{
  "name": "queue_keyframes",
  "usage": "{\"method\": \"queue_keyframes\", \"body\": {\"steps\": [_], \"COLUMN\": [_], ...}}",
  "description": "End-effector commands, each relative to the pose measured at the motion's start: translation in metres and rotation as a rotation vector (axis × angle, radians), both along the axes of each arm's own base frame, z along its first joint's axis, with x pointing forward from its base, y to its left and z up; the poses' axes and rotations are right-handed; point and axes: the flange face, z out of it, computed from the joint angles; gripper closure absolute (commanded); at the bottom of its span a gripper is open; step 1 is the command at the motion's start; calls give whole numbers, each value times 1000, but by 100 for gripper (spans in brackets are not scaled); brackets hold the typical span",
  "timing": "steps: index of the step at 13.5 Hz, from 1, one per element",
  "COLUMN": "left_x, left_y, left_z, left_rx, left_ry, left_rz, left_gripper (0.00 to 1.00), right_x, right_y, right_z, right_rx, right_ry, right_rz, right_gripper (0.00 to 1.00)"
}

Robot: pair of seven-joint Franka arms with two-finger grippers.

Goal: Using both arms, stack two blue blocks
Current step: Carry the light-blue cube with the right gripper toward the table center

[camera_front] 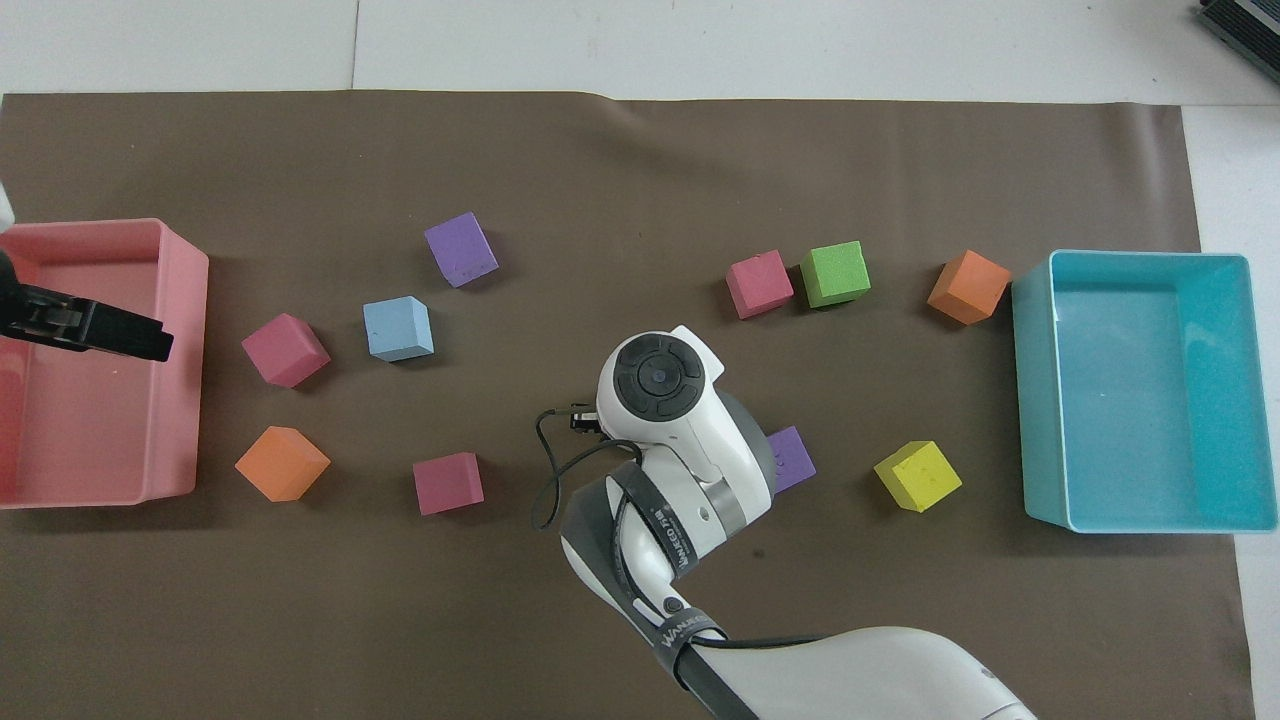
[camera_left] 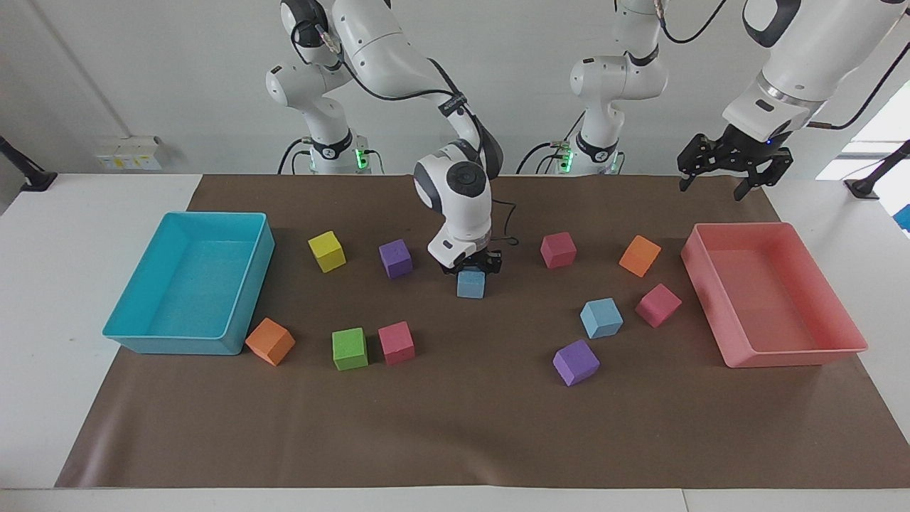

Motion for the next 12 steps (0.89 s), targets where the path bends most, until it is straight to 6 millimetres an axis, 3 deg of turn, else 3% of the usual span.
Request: {"method": "queue_keyframes", "body": {"steps": [1, 3, 8, 10, 12], "left_x": [-6, -6, -6, -6, -6], "left_y": [2, 2, 2, 2, 2], "left_z": [2, 2, 2, 2, 2], "left_rx": [-11, -11, -11, -11, -11], "left_ry": [-1, -1, -1, -1, -1], "left_rz": [-6, -6, -6, -6, -6], "left_gripper": [0, 0, 0, 0, 0], "right_x": [-3, -2, 3, 12, 23], "right_y": [3, 3, -9, -30, -72], "right_z": [2, 15, 71, 103, 134], "right_rx": [10, 21, 70, 90, 90], "right_ry": [-20, -33, -87, -114, -104], "right_rz": [5, 10, -8, -11, 44], "right_gripper": [0, 0, 0, 0, 0]}}
